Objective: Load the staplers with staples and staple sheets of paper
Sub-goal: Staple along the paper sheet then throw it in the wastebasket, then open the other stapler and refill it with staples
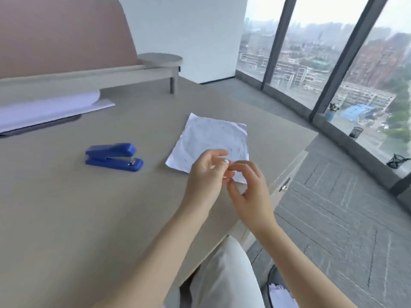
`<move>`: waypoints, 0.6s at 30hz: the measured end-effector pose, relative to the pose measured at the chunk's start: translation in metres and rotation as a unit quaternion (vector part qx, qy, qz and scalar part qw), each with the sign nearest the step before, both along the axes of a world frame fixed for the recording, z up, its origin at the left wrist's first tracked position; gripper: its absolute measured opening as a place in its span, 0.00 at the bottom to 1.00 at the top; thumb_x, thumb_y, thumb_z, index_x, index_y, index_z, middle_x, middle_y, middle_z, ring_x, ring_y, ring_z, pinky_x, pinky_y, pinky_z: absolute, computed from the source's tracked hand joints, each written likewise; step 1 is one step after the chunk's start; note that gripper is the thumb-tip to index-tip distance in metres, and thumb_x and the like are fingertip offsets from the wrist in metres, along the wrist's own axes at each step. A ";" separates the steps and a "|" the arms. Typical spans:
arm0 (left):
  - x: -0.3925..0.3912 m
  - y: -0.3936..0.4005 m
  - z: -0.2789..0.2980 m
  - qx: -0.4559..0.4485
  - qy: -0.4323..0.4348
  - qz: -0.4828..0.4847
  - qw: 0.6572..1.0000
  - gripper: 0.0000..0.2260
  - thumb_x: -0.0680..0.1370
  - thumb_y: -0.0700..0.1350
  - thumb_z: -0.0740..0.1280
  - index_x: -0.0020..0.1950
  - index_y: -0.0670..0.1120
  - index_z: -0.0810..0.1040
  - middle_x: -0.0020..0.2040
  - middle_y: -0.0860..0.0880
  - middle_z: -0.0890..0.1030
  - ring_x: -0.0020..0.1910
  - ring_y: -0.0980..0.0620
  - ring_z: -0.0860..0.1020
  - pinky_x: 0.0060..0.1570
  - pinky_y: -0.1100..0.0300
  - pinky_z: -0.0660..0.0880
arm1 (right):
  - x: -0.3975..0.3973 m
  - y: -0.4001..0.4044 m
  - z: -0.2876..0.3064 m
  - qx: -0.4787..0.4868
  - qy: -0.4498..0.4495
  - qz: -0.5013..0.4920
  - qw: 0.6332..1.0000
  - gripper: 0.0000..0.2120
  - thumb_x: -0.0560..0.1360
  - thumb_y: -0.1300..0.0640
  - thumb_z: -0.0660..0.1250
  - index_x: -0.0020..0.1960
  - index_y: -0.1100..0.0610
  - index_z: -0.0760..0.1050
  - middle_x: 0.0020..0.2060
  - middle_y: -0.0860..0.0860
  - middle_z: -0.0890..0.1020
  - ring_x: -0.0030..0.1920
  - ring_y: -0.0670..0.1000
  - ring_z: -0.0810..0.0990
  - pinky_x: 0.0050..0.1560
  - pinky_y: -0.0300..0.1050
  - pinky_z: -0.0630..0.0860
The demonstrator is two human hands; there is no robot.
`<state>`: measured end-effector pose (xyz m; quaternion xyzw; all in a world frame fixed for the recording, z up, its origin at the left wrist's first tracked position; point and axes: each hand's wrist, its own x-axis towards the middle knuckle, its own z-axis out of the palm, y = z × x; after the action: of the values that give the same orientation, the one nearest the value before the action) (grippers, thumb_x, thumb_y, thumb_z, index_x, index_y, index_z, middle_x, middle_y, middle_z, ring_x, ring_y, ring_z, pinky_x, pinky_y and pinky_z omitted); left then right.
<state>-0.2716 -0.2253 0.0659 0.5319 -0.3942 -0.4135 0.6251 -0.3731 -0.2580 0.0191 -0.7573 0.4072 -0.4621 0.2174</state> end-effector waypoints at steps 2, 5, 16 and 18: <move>0.034 0.014 0.005 -0.007 -0.047 0.040 0.998 0.11 0.76 0.38 0.59 0.48 0.52 0.77 0.44 0.50 0.80 0.36 0.57 0.79 0.44 0.62 0.78 | 0.029 -0.008 -0.002 0.009 0.095 0.019 0.995 0.16 0.72 0.58 0.65 0.59 0.52 0.73 0.59 0.46 0.74 0.62 0.49 0.70 0.58 0.39 0.63; 0.088 0.045 0.008 -0.004 -0.148 0.079 0.986 0.11 0.76 0.40 0.60 0.47 0.56 0.75 0.46 0.53 0.80 0.39 0.60 0.79 0.47 0.59 0.75 | 0.059 -0.023 -0.011 0.055 0.244 0.009 0.968 0.24 0.73 0.51 0.65 0.68 0.51 0.65 0.71 0.48 0.65 0.71 0.52 0.61 0.67 0.46 0.58; 0.242 0.185 -0.029 0.128 -0.535 0.243 0.799 0.12 0.74 0.38 0.64 0.58 0.46 0.75 0.54 0.49 0.78 0.55 0.47 0.74 0.51 0.58 0.67 | 0.117 -0.042 -0.007 0.014 0.310 -0.057 0.949 0.08 0.75 0.56 0.59 0.40 0.53 0.76 0.42 0.52 0.80 0.41 0.57 0.76 0.39 0.49 0.75; 0.256 0.204 -0.033 0.146 -0.603 0.256 0.741 0.13 0.73 0.37 0.67 0.56 0.43 0.76 0.55 0.45 0.79 0.54 0.41 0.75 0.55 0.51 0.69 | 0.128 -0.040 -0.007 0.014 0.302 -0.054 0.952 0.08 0.74 0.56 0.60 0.40 0.54 0.76 0.42 0.52 0.79 0.41 0.57 0.76 0.38 0.48 0.74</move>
<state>-0.0161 -0.0209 0.0325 0.8355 -0.4731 0.1169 0.2539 -0.2446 -0.2981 0.0121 -0.8352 0.5006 -0.2168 0.0698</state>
